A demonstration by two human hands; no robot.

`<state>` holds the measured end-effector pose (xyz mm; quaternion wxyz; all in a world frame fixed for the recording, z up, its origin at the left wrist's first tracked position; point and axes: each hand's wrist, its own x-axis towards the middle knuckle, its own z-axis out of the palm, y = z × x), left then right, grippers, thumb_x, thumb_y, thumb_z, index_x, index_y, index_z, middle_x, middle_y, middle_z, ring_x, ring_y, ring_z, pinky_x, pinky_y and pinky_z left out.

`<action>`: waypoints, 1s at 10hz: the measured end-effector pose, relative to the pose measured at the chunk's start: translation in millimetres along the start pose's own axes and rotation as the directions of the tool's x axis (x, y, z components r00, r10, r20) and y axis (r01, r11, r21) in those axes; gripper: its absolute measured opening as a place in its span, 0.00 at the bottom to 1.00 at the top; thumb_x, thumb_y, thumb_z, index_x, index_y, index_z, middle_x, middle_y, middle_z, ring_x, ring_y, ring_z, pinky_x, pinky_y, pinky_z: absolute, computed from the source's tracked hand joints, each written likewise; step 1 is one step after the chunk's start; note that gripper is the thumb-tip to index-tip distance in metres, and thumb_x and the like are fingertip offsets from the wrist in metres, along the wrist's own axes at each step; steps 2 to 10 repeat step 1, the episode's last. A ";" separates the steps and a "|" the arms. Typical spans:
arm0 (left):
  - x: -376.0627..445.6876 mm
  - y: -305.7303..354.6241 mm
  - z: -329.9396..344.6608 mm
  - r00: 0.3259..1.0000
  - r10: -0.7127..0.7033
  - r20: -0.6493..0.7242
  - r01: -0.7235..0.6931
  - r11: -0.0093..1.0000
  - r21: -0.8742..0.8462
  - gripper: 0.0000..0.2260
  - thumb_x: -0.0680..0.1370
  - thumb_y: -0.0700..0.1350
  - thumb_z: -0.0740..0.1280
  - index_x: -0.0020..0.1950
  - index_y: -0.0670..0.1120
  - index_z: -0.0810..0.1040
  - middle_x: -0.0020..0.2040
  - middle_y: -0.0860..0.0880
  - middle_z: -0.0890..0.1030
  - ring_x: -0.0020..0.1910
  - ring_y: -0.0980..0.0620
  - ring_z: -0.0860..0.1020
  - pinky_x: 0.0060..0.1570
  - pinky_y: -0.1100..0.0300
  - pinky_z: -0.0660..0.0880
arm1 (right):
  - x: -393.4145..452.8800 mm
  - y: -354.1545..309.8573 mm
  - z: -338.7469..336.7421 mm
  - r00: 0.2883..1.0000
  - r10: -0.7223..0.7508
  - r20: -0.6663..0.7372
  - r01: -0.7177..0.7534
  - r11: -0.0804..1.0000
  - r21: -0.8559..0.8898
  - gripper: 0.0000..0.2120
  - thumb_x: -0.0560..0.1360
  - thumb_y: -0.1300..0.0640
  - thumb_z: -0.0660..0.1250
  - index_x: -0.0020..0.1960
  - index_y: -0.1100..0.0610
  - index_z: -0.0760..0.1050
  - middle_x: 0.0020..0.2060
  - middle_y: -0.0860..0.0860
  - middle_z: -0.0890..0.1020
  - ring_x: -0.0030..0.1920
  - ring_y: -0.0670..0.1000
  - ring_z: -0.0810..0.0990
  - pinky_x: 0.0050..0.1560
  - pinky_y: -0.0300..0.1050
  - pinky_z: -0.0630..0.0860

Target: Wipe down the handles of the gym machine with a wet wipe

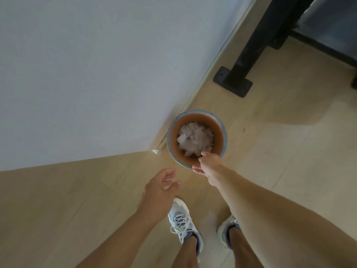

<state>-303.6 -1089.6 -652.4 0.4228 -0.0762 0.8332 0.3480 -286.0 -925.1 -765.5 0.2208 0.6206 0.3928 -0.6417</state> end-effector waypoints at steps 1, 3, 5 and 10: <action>-7.5 5.1 -4.7 0.999 -0.010 -0.033 0.010 1.000 -0.004 0.14 0.77 0.48 0.71 0.61 0.57 0.78 0.56 0.64 0.80 0.54 0.64 0.79 0.57 0.57 0.77 | -15.7 4.7 -3.5 1.000 -0.006 -0.005 0.006 0.999 -0.041 0.21 0.83 0.67 0.54 0.73 0.56 0.70 0.44 0.52 0.76 0.46 0.54 0.83 0.53 0.48 0.83; -7.5 5.1 -4.7 0.999 -0.010 -0.033 0.010 1.000 -0.004 0.14 0.77 0.48 0.71 0.61 0.57 0.78 0.56 0.64 0.80 0.54 0.64 0.79 0.57 0.57 0.77 | -15.7 4.7 -3.5 1.000 -0.006 -0.005 0.006 0.999 -0.041 0.21 0.83 0.67 0.54 0.73 0.56 0.70 0.44 0.52 0.76 0.46 0.54 0.83 0.53 0.48 0.83; -7.5 5.1 -4.7 0.999 -0.010 -0.033 0.010 1.000 -0.004 0.14 0.77 0.48 0.71 0.61 0.57 0.78 0.56 0.64 0.80 0.54 0.64 0.79 0.57 0.57 0.77 | -15.7 4.7 -3.5 1.000 -0.006 -0.005 0.006 0.999 -0.041 0.21 0.83 0.67 0.54 0.73 0.56 0.70 0.44 0.52 0.76 0.46 0.54 0.83 0.53 0.48 0.83; -7.5 5.1 -4.7 0.999 -0.010 -0.033 0.010 1.000 -0.004 0.14 0.77 0.48 0.71 0.61 0.57 0.78 0.56 0.64 0.80 0.54 0.64 0.79 0.57 0.57 0.77 | -15.7 4.7 -3.5 1.000 -0.006 -0.005 0.006 0.999 -0.041 0.21 0.83 0.67 0.54 0.73 0.56 0.70 0.44 0.52 0.76 0.46 0.54 0.83 0.53 0.48 0.83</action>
